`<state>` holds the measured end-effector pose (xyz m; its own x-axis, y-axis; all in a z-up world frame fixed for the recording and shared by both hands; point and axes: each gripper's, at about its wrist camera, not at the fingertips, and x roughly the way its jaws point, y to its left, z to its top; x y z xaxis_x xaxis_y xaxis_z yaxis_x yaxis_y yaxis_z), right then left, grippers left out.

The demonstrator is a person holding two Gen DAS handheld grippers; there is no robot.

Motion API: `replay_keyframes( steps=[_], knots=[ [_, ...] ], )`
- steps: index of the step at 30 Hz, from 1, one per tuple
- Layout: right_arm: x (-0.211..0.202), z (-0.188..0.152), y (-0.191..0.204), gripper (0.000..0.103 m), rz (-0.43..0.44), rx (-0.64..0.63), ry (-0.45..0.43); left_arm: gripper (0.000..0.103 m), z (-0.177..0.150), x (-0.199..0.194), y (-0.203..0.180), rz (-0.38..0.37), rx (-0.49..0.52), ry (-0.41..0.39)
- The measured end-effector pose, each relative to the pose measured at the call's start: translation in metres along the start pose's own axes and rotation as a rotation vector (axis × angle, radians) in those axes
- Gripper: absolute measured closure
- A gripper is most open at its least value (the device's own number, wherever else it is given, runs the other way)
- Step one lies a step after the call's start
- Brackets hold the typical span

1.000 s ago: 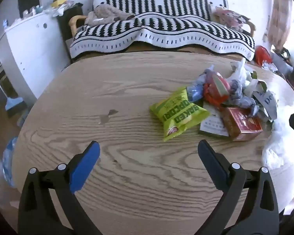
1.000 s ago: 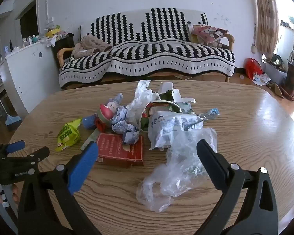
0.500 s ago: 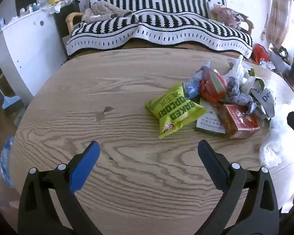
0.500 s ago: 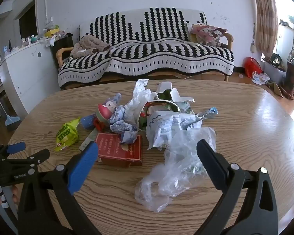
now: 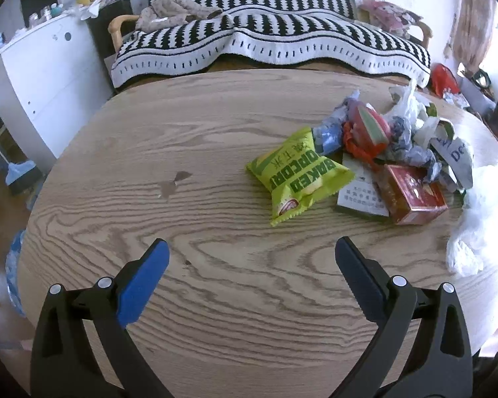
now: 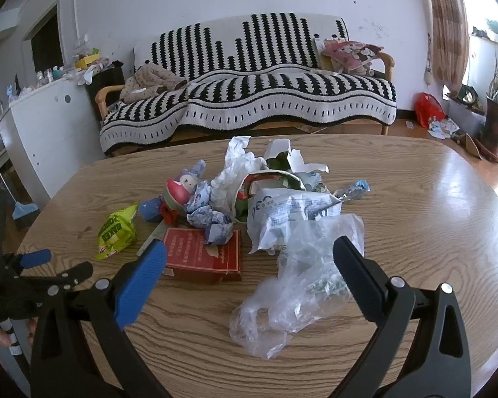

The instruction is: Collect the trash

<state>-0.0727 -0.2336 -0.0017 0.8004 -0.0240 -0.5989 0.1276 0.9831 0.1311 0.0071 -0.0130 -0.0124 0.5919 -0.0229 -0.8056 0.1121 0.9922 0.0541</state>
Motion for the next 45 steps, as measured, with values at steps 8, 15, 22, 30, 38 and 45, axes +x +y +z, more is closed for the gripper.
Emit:
replay_keyframes(
  steps=[8,15,22,30,38,45],
  knots=[
    [0.005,0.002,0.007,0.006,-0.035,-0.018,0.011,0.006,-0.002,-0.002,0.004,-0.001,-0.017,-0.014],
    [0.005,0.002,0.007,0.006,-0.034,-0.025,0.006,0.006,-0.001,-0.002,0.013,0.009,-0.035,-0.013],
    [0.007,0.001,-0.004,0.006,-0.047,0.0,0.013,0.006,-0.001,0.002,0.017,0.016,-0.034,-0.001],
    [0.004,0.002,-0.011,0.006,-0.031,0.031,0.008,0.006,0.001,0.003,0.013,0.027,-0.026,0.005],
    [0.002,0.003,-0.011,0.006,-0.034,0.03,0.007,0.006,0.0,0.004,0.013,0.026,-0.018,0.01],
    [-0.005,-0.009,-0.016,0.006,-0.046,-0.001,0.024,0.006,-0.001,0.004,0.027,0.001,-0.035,0.007]
  ],
)
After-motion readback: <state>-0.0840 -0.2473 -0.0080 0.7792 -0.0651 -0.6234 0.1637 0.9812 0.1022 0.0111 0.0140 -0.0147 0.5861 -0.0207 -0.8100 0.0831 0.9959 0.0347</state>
